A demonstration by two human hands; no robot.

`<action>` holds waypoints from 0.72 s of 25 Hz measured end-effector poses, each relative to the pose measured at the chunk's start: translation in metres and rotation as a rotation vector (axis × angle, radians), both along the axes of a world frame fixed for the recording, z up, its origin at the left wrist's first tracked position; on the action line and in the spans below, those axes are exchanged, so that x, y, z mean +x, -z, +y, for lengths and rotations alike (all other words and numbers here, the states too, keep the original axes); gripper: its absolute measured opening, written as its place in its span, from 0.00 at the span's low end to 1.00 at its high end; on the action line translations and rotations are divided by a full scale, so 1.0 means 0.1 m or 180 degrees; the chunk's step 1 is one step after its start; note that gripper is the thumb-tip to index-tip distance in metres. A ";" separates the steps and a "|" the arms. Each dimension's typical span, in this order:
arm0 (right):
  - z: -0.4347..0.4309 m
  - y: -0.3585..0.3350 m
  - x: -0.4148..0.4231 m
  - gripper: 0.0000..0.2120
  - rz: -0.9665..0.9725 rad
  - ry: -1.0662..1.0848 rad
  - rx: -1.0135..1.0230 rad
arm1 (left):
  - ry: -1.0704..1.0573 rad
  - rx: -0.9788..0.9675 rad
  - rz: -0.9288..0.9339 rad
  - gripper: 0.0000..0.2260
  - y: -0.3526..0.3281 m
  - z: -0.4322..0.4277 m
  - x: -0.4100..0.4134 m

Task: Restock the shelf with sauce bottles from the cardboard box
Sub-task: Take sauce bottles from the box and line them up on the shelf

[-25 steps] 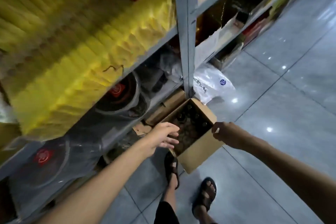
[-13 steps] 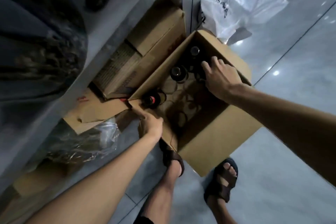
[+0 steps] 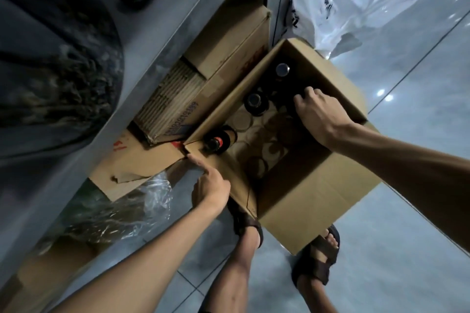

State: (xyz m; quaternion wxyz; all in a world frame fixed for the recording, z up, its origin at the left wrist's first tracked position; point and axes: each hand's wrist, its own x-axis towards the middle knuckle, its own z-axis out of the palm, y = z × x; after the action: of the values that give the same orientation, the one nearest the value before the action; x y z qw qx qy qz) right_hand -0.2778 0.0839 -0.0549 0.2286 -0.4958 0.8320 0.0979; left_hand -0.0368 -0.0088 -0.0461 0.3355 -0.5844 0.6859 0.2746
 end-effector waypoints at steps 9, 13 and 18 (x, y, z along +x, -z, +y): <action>0.34 -2.04 -0.02 0.08 -0.0782 0.0003 -0.1005 | 0.0282 0.0235 0.1435 0.44 -1.39 0.20 -0.27; 0.36 -3.65 -0.07 0.09 -0.0672 -0.0219 -0.1469 | 0.0764 0.0177 0.2255 0.46 -2.60 0.39 -0.64; 0.32 -5.74 0.04 0.09 -0.0535 -0.0515 -0.2075 | 0.0312 -0.0061 0.3201 0.39 -4.33 0.43 -0.71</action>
State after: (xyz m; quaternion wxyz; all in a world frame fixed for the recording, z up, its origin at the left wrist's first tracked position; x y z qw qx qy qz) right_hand -0.2737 0.1155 0.5191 0.1174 -0.6135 0.7558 -0.1965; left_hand -0.1079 0.0345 0.3867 -0.0293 -0.3500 0.7918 0.4998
